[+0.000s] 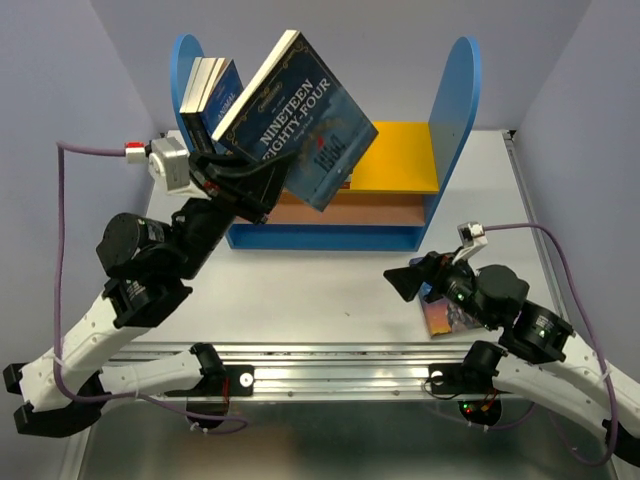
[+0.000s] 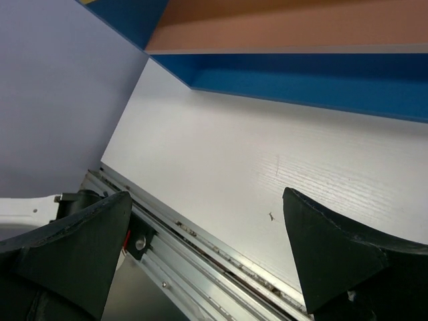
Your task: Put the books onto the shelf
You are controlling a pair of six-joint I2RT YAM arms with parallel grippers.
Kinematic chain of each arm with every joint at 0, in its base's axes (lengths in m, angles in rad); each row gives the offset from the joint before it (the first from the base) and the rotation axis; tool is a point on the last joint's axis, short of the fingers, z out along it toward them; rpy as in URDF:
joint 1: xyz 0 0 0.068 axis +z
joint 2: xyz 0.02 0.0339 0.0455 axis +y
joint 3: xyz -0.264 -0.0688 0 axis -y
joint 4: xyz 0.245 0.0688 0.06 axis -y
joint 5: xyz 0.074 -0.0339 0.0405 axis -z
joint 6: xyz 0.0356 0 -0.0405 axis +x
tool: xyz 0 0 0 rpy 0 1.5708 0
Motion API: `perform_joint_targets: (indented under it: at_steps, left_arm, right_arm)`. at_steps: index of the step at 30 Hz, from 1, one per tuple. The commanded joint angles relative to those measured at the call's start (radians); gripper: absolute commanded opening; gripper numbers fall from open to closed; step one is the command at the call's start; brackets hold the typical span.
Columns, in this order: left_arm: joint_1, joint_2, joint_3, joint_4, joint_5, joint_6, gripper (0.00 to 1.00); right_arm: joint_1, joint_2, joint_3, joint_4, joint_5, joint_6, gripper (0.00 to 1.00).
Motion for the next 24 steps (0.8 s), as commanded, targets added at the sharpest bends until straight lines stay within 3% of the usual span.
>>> perform_joint_targets:
  at_steps: [1,6,11,18,24]
  left_arm:
    - [-0.002,0.09,0.166,0.074,-0.175,0.218,0.0]
    - [-0.002,0.15,0.27,0.054,-0.373,0.337,0.0]
    - [0.0,0.178,0.275,0.077,-0.578,0.461,0.0]
    - [0.021,0.178,0.209,0.128,-0.629,0.573,0.0]
    - [0.148,0.193,0.23,0.047,-0.535,0.543,0.0]
  right_arm:
    - [-0.002,0.026,0.016,-0.005,0.024,-0.026,1.0]
    - [-0.002,0.054,0.026,-0.007,0.049,-0.038,1.0]
    - [-0.002,0.085,0.039,-0.007,0.066,-0.051,1.0]
    - [-0.002,0.135,0.056,0.007,0.035,-0.063,1.0]
    - [-0.002,0.171,0.036,0.036,0.004,-0.049,1.0]
